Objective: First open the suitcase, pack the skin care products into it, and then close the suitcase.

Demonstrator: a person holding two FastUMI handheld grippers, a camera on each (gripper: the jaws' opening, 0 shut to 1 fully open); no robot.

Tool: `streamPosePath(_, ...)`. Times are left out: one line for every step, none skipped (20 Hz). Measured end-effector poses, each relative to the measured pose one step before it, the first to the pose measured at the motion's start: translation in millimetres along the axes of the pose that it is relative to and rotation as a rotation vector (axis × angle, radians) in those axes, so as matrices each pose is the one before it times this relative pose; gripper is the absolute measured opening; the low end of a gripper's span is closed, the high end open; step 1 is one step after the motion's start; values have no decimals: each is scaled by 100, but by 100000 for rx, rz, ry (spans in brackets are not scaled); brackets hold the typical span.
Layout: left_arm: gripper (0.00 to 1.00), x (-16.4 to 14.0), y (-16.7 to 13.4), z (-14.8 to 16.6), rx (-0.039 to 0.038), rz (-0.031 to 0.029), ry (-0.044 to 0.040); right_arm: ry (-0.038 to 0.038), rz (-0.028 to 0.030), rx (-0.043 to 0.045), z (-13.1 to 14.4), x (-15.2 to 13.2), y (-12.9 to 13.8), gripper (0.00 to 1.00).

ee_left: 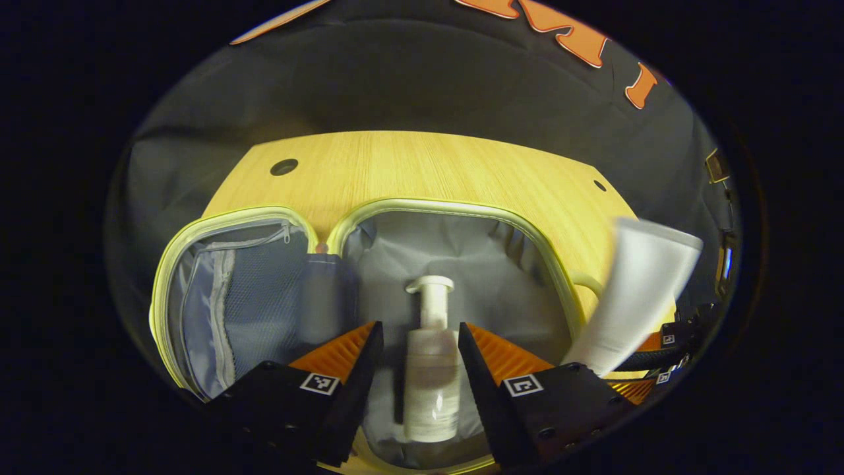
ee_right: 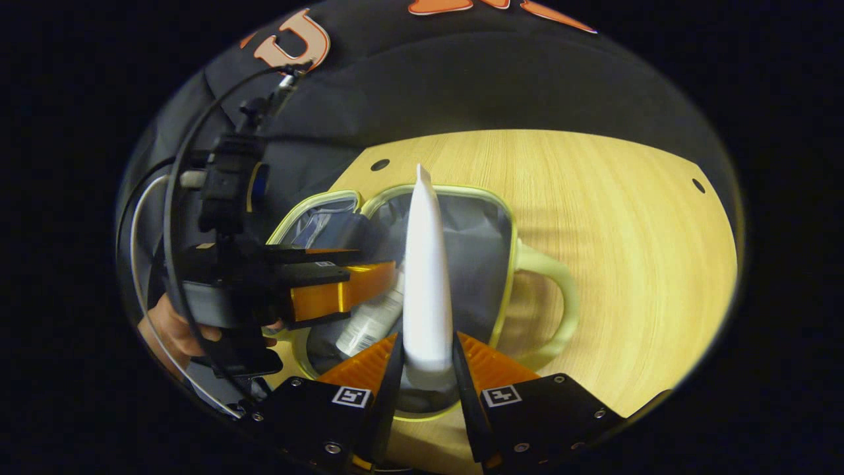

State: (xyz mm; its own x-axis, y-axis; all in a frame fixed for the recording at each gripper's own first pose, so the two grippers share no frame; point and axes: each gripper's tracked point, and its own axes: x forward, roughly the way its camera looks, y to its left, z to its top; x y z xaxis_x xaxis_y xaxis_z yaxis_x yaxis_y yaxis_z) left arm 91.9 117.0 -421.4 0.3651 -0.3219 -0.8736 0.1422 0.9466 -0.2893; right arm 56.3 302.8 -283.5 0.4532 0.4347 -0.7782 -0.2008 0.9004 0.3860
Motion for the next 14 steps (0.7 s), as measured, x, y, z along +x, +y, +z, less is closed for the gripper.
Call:
streamPosePath(76, -495, 335, 438, -666, 1895, -2260, 482, 602, 1754, 276, 320, -157, 48)
streamPosePath(77, -1014, 779, 336, -515, 2726, -2701, -1045, -1391, 3195, 650, -157, -806, 47)
streamPosePath(77, -1208, 748, 803, -571, 2373, -3942, -1849, -6429, 4059, 616, 527, -1525, 32)
streamPosePath(77, -916, 619, 493, -271, 2331, -2455, 811, -6603, -1664, 62, 446, -1925, 16)
streamPosePath(76, -1017, 939, 199, 74, 2416, -1311, 1801, 423, 5, -103, 263, -534, 11)
streamPosePath(75, -233, 956, -168, -674, 1291, -953, 134, 1136, 123, 72, 101, 384, 9)
streamPosePath(78, -336, 817, -198, -473, 1164, -792, -812, -682, -1405, 27, 202, 119, 4)
streamPosePath(77, -367, 728, -217, -1041, 1562, -595, 84, 63, 208, -24, -101, 57, 4)
streamPosePath(77, -212, 715, -181, -1392, 883, -225, 1481, 200, -99, -406, 22, 130, 4)
streamPosePath(77, -110, 1101, -385, -1753, 1826, 31, -43, 671, -269, -108, -40, 60, 4)
streamPosePath(76, -141, 1205, -152, -1666, 1789, -832, -878, -1094, -569, 234, -89, -218, 4)
streamPosePath(79, -281, 1350, -357, -1412, 1962, -96, -854, 733, -342, 73, -68, 347, 4)
streamPosePath(77, -409, 1471, -92, -1787, 2358, -861, -545, -753, -550, -87, -47, 24, 5)
streamPosePath(78, -254, 1376, -99, -1810, 2037, -997, -362, -117, -357, -12, -39, -14, 5)
